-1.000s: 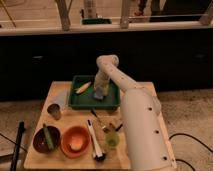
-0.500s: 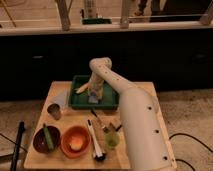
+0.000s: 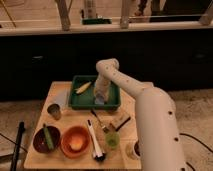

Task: Wipe tray with sponge

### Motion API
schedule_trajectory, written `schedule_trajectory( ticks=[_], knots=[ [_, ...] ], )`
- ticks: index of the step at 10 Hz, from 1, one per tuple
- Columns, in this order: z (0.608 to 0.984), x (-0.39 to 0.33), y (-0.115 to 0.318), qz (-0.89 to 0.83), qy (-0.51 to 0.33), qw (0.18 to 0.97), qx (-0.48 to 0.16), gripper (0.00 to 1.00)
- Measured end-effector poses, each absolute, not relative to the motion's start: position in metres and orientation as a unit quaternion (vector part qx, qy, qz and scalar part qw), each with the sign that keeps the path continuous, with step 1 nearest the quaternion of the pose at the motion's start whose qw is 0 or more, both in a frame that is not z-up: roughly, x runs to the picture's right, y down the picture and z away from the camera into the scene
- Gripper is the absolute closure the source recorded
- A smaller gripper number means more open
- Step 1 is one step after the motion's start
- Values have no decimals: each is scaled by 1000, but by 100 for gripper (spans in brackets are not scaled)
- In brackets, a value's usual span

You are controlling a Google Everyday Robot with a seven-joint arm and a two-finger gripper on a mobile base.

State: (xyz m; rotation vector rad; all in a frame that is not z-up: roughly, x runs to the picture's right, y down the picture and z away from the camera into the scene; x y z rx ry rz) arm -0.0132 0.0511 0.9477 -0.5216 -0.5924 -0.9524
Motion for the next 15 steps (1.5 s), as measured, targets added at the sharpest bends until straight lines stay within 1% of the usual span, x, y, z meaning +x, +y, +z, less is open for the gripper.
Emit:
schedule_trajectory(
  ticks=[2,4,6,8,11,15],
  knots=[
    [954,-1,39,-434,-262,827,-243,100],
    [968,-4,22,-429,-252,834,-237,100],
    [985,-22,12,-435,-257,831,-233,100],
    [992,-45,13,-446,-270,821,-232,100],
    [980,-70,26,-471,-299,799,-223,100],
    [944,-53,43,-481,-300,795,-214,100]
  ],
)
